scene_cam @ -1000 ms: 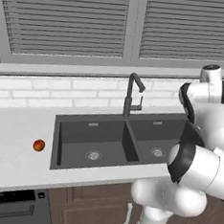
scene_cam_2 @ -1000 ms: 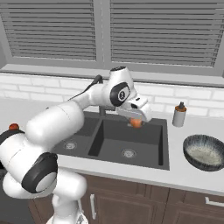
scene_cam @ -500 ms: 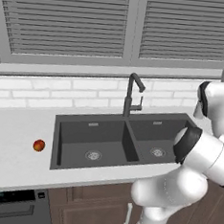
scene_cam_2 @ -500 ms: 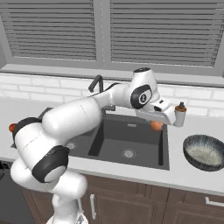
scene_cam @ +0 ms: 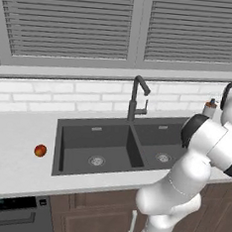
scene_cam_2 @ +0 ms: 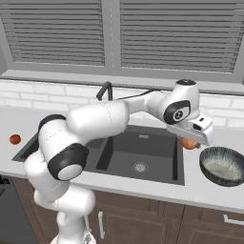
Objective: Pick the onion from the sink and place it in the bowl. Then pick the bowl and place it in the microwave. Then close the microwave door and press the start button.
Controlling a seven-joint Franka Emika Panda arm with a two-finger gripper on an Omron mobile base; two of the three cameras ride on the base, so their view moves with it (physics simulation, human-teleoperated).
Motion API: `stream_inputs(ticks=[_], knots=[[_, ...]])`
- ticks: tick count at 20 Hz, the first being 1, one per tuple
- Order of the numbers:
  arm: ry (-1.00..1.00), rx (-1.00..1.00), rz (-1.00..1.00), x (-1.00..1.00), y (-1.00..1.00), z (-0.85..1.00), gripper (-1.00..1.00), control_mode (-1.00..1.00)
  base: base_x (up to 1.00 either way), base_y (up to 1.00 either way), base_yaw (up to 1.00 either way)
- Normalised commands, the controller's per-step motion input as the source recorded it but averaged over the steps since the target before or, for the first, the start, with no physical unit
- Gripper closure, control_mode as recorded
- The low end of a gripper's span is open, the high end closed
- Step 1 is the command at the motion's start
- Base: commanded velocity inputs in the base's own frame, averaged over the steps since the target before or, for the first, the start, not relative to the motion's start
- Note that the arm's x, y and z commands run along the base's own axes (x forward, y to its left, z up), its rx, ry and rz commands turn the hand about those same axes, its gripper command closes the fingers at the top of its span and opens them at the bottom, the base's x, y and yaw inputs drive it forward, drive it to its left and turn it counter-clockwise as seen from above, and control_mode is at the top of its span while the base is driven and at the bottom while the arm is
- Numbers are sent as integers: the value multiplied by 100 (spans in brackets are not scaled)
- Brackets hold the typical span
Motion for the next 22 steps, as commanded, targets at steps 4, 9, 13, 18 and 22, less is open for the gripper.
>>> stream_inputs(ticks=[4,9,13,18,22], knots=[[0,12,0,0,-61,-10,100,-100,0,0,0],[-3,5,-1,0,-19,-20,100,-100,0,0,0],[-10,-9,-11,0,1,-22,100,-100,0,0,0],[-1,-12,-12,24,0,-51,100,-100,0,0,0],[0,-9,-8,21,0,-44,100,-100,0,0,0]])
